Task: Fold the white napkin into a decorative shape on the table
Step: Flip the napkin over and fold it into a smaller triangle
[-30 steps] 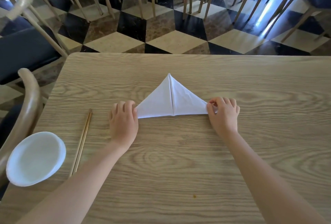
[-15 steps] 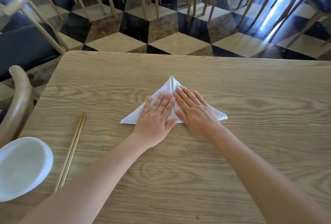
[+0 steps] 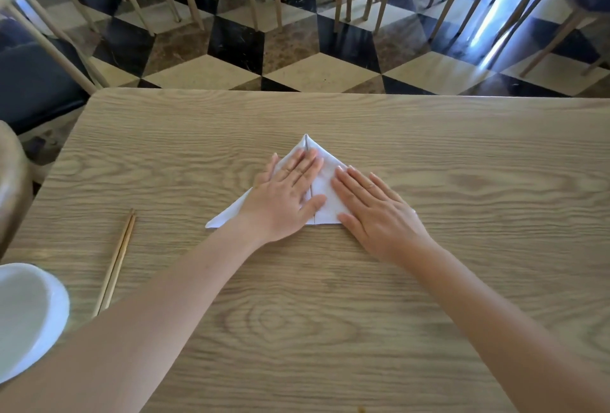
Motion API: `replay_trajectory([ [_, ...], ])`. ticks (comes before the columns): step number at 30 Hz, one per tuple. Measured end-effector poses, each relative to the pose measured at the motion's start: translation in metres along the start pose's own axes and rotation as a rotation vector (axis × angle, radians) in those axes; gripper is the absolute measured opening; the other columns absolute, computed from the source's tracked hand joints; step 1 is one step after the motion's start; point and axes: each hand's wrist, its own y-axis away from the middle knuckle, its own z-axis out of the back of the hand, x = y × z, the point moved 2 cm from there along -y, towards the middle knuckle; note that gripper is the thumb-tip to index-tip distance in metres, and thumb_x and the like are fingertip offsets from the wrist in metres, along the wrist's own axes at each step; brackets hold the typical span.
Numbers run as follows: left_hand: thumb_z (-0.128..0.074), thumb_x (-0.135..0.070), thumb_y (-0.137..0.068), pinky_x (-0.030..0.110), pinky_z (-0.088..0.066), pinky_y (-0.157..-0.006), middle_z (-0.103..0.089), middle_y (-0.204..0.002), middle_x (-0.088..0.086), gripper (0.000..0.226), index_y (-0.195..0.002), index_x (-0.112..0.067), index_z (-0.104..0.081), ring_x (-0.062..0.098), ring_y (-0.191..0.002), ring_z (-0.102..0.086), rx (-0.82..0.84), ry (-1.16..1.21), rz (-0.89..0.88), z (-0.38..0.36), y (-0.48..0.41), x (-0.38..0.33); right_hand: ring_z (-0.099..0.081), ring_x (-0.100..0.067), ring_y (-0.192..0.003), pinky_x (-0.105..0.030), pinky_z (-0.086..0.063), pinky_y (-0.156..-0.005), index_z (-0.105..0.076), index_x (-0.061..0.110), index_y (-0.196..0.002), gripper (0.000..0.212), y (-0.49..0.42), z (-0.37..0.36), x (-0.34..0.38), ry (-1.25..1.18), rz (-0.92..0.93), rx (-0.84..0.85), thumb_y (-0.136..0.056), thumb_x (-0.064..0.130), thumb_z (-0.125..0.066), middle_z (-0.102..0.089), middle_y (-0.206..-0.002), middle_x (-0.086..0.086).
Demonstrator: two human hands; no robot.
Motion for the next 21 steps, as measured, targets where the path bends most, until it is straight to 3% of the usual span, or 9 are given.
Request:
replay_trajectory([
  [3,-0.015,-0.058,-0.089,0.042,0.008,-0.117,0.011,-0.156,-0.014,0.069,-0.146,-0.027,0.008,-0.002,-0.136,0.02,0.022,-0.012,-0.007,-0.001,0.001,0.005,0.003,-0.007,-0.144,-0.029,0.001,-0.118,-0.003,0.024,-0.148,0.061,0.029,0.005,-0.021,0.028,-0.053,0.068,-0.094,0.053,-0.005,0.004,-0.154,0.011],
  [10,-0.005,-0.065,-0.083,0.039,0.012,-0.117,0.016,-0.153,-0.013,0.076,-0.145,-0.025,0.012,0.001,-0.138,0.022,0.058,-0.007,-0.04,0.005,0.002,0.005,0.005,-0.01,-0.144,-0.03,0.003,-0.117,0.0,0.018,-0.147,0.065,0.063,0.008,-0.035,0.017,-0.081,0.112,-0.09,0.05,-0.005,0.004,-0.155,0.007],
  [12,-0.005,-0.068,-0.081,0.035,0.015,-0.116,0.019,-0.15,-0.011,0.08,-0.144,-0.023,0.015,0.002,-0.137,0.024,0.066,-0.001,-0.111,0.009,0.01,0.012,-0.008,-0.015,-0.144,-0.032,-0.006,-0.117,-0.014,0.014,-0.146,0.059,0.065,0.01,-0.031,-0.048,-0.092,0.021,-0.095,0.041,-0.016,-0.011,-0.155,0.001],
  [14,-0.007,-0.071,-0.081,0.033,0.013,-0.117,0.017,-0.151,-0.008,0.083,-0.143,-0.021,0.015,0.006,-0.14,0.02,0.068,-0.045,-0.17,0.01,0.024,0.021,-0.031,-0.021,-0.138,-0.035,-0.022,-0.114,-0.04,0.008,-0.138,0.045,0.07,0.01,-0.029,-0.175,-0.111,-0.166,-0.096,0.023,-0.037,-0.037,-0.146,-0.006],
  [16,-0.009,-0.066,-0.085,0.035,0.004,-0.119,0.007,-0.154,-0.003,0.08,-0.145,-0.017,0.007,0.013,-0.143,0.011,0.026,-0.101,-0.184,0.008,0.042,0.027,-0.048,-0.024,-0.127,-0.037,-0.037,-0.106,-0.057,0.005,-0.125,0.036,0.075,0.008,-0.031,-0.209,-0.137,-0.329,-0.09,0.011,-0.05,-0.055,-0.133,-0.009],
  [18,-0.007,-0.057,-0.091,0.039,-0.013,-0.118,-0.015,-0.154,0.005,0.073,-0.146,-0.009,-0.015,0.022,-0.143,-0.009,-0.063,-0.121,-0.174,0.01,0.059,0.027,-0.059,-0.029,-0.11,-0.04,-0.046,-0.093,-0.064,0.004,-0.113,0.027,0.075,0.008,-0.032,-0.194,-0.178,-0.402,-0.087,0.006,-0.059,-0.065,-0.119,-0.009],
  [21,-0.01,-0.041,-0.098,0.048,-0.033,-0.108,-0.042,-0.143,0.014,0.062,-0.138,-0.003,-0.038,0.032,-0.134,-0.034,-0.142,-0.104,-0.183,0.014,0.068,0.025,-0.059,-0.033,-0.085,-0.043,-0.051,-0.075,-0.067,0.004,-0.096,0.018,0.068,0.013,-0.031,-0.185,-0.202,-0.438,-0.081,-0.005,-0.064,-0.069,-0.094,-0.008],
])
